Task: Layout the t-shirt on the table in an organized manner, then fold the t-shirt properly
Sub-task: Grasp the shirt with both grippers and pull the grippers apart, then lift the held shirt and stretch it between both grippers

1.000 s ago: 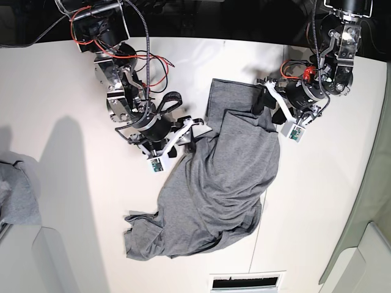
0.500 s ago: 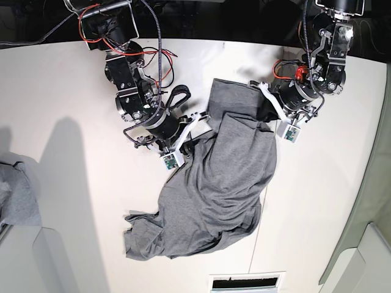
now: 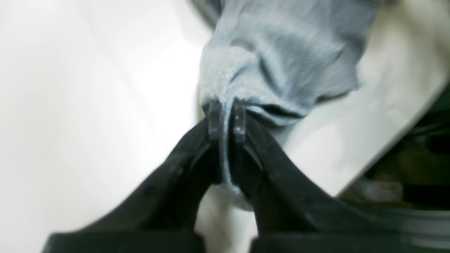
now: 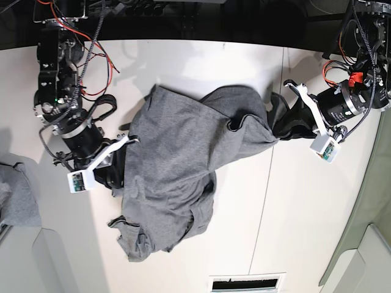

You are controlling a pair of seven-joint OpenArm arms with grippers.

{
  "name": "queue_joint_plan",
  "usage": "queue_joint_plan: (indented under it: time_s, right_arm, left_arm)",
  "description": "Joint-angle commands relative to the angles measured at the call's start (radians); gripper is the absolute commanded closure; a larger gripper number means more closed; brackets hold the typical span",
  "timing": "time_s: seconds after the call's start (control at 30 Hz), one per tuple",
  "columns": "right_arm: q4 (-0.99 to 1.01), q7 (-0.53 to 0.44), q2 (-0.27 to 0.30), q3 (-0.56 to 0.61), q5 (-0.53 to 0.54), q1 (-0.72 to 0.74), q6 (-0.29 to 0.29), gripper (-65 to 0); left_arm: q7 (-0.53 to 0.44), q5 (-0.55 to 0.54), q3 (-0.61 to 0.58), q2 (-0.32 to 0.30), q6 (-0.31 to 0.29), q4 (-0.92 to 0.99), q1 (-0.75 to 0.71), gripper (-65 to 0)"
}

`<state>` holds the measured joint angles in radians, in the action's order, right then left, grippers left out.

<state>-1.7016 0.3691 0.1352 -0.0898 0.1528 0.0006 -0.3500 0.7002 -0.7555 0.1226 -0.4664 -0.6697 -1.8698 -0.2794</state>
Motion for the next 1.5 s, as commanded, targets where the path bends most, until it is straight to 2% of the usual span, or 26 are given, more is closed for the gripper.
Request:
queue_joint_plan:
  time_s: [0.0,0.2,0.37,0.5,0.53,0.6,0.63,0.67,0.7,0.9,1.0,1.07,1.27,1.37,1.4,1.47]
  right_arm:
    - [-0.043,-0.024,0.02,-0.029,0.024,-0.005,-0.001,0.0]
    - [-0.105,-0.009,0.059,-0.191,0.108,-0.051,-0.047,0.0]
    - [-0.102,0.011,0.065,-0.311,0.143,-0.051,-0.05,0.0]
    - [-0.082,0.057,0.064,-0.356,0.143,-0.051,-0.05,0.0]
    - [-0.071,0.07,0.064,-0.356,0.143,-0.051,-0.05,-7.8]
    - [-0.049,0.101,0.064,-0.356,0.143,-0.051,-0.049,-30.0]
    - [-0.038,0.103,0.064,-0.356,0.143,-0.051,-0.042,-38.2]
    - [-0.029,0.103,0.064,-0.358,0.142,-0.051,-0.029,-42.6]
    - [-0.023,0.103,0.064,-0.365,0.143,-0.051,-0.016,-43.5]
    - [0.031,0.103,0.064,-0.439,0.092,-0.063,0.074,-43.4]
    - [0.128,0.101,0.073,-0.451,0.103,-0.062,0.084,-43.4]
    - [0.208,0.1,0.073,-0.448,0.112,-0.062,0.061,-43.4]
    - [0.411,0.099,0.071,-0.446,0.233,-0.062,-0.101,-43.2]
    - [0.436,0.098,0.06,-0.446,0.269,-0.062,-0.122,-42.4]
    - [0.436,0.099,0.055,-0.446,0.282,-0.062,-0.129,-39.2]
    - [0.436,0.099,0.05,-0.444,0.309,-0.061,-0.137,-25.1]
  left_arm:
    - [-0.006,-0.036,0.004,-0.016,-0.028,-0.032,-0.006,0.0]
    - [0.004,-0.052,0.004,-0.016,-0.028,-0.082,-0.053,0.0]
    - [0.049,-0.056,0.004,-0.016,-0.028,-0.082,-0.056,0.0]
    - [0.049,-0.056,0.003,-0.016,-0.028,-0.081,-0.077,0.0]
    - [0.049,-0.056,0.003,-0.016,-0.028,-0.081,-0.082,-0.2]
    - [0.049,-0.056,0.003,-0.016,-0.028,-0.081,-0.09,-5.3]
    - [0.05,-0.056,0.003,-0.016,-0.028,-0.081,-0.09,-7.1]
    - [0.05,-0.055,0.003,-0.016,-0.028,-0.081,-0.09,-7.9]
    - [0.05,-0.055,0.003,-0.016,-0.028,-0.081,-0.09,-7.9]
    - [0.069,-0.055,0.003,-0.016,-0.028,-0.081,-0.103,-7.9]
    - [0.068,-0.053,0.003,-0.016,-0.028,-0.081,-0.103,-7.9]
    - [0.067,-0.051,0.003,-0.016,-0.028,-0.081,-0.103,-7.9]
    - [0.066,-0.023,0.003,-0.016,-0.028,-0.081,-0.103,-7.9]
    - [0.066,0.014,0.003,-0.016,-0.028,-0.079,-0.103,-12.7]
    - [0.066,0.023,0.003,-0.016,-0.028,-0.079,-0.103,-15.2]
    - [0.065,0.035,0.003,-0.016,-0.028,-0.079,-0.103,-17.5]
